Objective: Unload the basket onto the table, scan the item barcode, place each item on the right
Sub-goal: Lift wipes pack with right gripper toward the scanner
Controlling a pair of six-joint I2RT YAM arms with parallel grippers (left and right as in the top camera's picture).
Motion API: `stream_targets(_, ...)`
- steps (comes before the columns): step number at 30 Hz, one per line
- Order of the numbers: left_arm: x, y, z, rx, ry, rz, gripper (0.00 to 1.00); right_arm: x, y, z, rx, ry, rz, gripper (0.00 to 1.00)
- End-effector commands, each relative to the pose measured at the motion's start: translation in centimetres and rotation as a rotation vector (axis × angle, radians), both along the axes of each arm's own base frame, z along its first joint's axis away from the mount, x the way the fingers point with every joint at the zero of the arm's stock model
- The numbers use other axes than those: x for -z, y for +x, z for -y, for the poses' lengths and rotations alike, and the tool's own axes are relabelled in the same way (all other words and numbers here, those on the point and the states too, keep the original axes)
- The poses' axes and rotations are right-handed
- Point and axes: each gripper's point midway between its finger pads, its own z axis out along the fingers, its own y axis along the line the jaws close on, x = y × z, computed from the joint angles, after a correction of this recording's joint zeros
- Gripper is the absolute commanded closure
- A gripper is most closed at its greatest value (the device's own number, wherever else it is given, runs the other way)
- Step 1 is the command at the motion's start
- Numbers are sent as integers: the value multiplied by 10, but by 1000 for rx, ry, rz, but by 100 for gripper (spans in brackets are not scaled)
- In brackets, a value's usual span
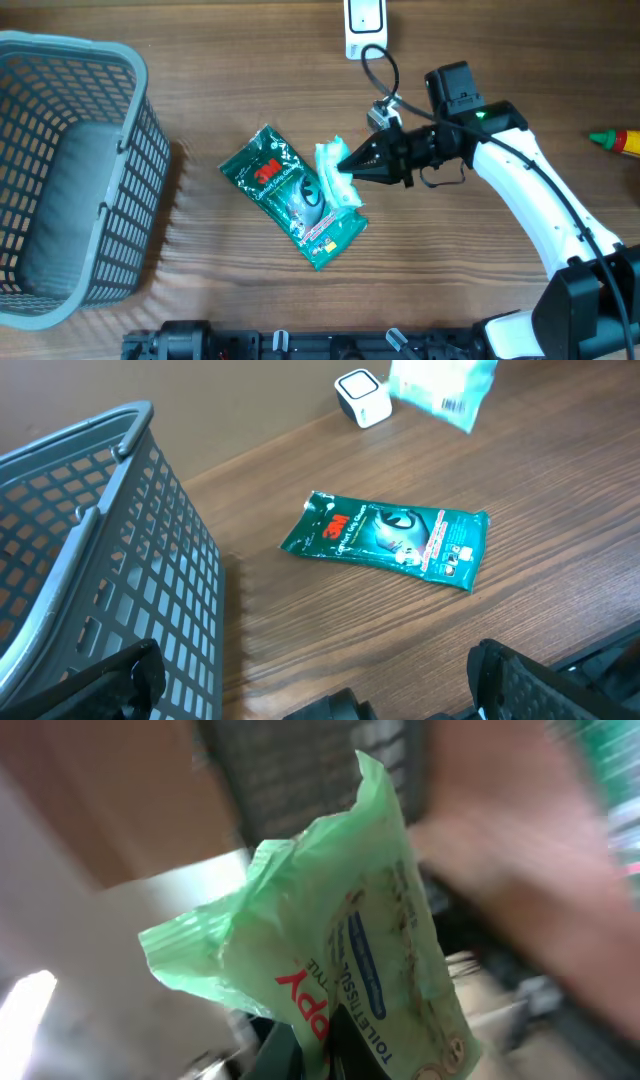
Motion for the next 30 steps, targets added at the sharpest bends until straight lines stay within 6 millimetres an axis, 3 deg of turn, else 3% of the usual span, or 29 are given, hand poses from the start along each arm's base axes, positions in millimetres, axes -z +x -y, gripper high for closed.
stream_targets(1, 0, 0, 0, 2, 6, 6, 0, 69, 38, 36, 131, -457, 226, 96)
stream_targets(4, 0, 0, 0, 2, 6, 6, 0, 100, 65, 79, 236, -779, 322, 96)
stream_targets(6, 0, 0, 0, 2, 6, 6, 0, 106, 75, 96, 268, -887, 370, 96)
stream_targets(14, 0, 0, 0, 2, 6, 6, 0, 103, 82, 90, 162, -862, 531, 96)
stream_targets(19, 0, 0, 0, 2, 6, 6, 0, 92, 76, 57, 7, -673, 680, 96)
stream_targets(22, 0, 0, 0, 2, 6, 6, 0, 94, 74, 59, -49, -683, 738, 96)
stream_targets(24, 0, 0, 0, 2, 6, 6, 0, 95, 74, 61, -46, -695, 730, 96)
stream_targets(27, 0, 0, 0, 2, 6, 6, 0, 81, 59, 39, -70, -526, 694, 96)
stream_targets(30, 0, 0, 0, 2, 6, 6, 0, 77, 51, 33, -85, -467, 667, 96)
